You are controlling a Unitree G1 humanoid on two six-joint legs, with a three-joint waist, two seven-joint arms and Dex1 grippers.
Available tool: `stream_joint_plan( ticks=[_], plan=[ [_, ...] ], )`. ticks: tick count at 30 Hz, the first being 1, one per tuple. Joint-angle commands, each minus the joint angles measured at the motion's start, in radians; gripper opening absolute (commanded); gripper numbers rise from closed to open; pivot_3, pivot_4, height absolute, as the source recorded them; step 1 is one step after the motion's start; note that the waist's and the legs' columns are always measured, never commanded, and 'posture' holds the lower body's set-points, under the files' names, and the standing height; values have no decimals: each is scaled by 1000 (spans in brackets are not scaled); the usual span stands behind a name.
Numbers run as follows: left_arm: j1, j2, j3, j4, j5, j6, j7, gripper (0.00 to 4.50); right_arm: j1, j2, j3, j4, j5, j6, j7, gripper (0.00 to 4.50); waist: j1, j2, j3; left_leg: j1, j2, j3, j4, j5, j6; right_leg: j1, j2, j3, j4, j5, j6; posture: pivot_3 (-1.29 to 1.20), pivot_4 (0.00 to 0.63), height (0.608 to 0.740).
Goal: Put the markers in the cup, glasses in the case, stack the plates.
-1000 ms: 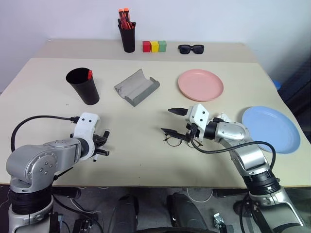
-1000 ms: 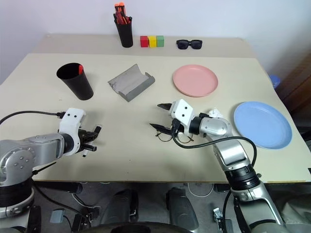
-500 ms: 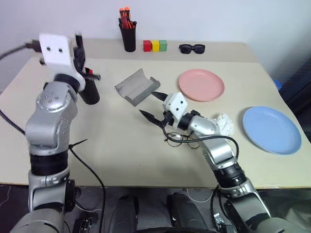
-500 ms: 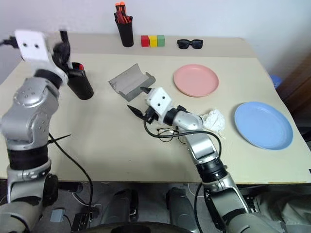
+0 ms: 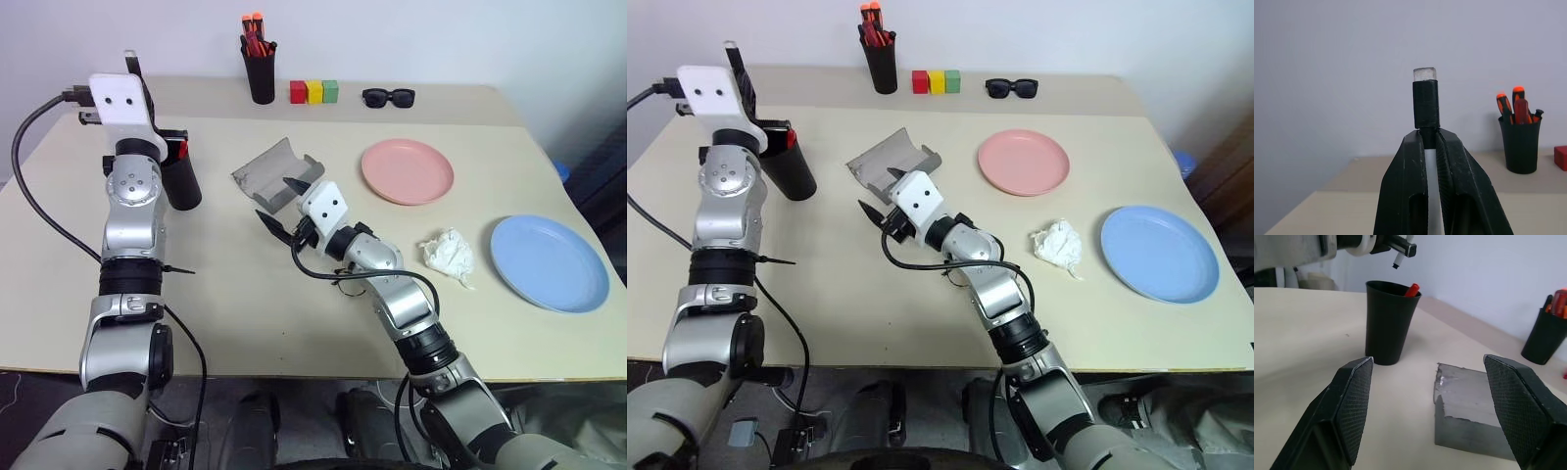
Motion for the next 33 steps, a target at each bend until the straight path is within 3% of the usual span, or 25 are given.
stream_joint_plan(
  ticks=[1, 19, 24, 33],
  plan=[
    [-25, 1, 13, 35, 26, -69, 17, 43, 1, 17, -6, -24, 3, -25, -14, 3671, -1, 0, 0, 0, 0, 0, 0, 0, 0, 0, 0, 0, 0, 0, 0, 0, 150, 725],
    [14, -34, 25, 30, 29, -96, 50, 43, 8, 17, 2, -41, 19, -2, 20, 3671, -1, 0, 0, 0, 0, 0, 0, 0, 0, 0, 0, 0, 1, 0, 0, 0, 150, 725],
    [23, -35, 26, 16, 41, -89, 65, 2127, 7, 17, 0, -42, 20, 2, 29, 3671, 0, 0, 0, 0, 0, 0, 0, 0, 0, 0, 0, 0, 1, 0, 0, 0, 150, 725],
    [21, -43, 32, -1, 34, -95, 73, 2127, 9, 10, -2, -50, 24, 11, 41, 3671, -1, 0, 0, 0, 0, 0, 0, 0, 0, 0, 0, 0, 1, 0, 0, 0, 150, 725]
  ],
)
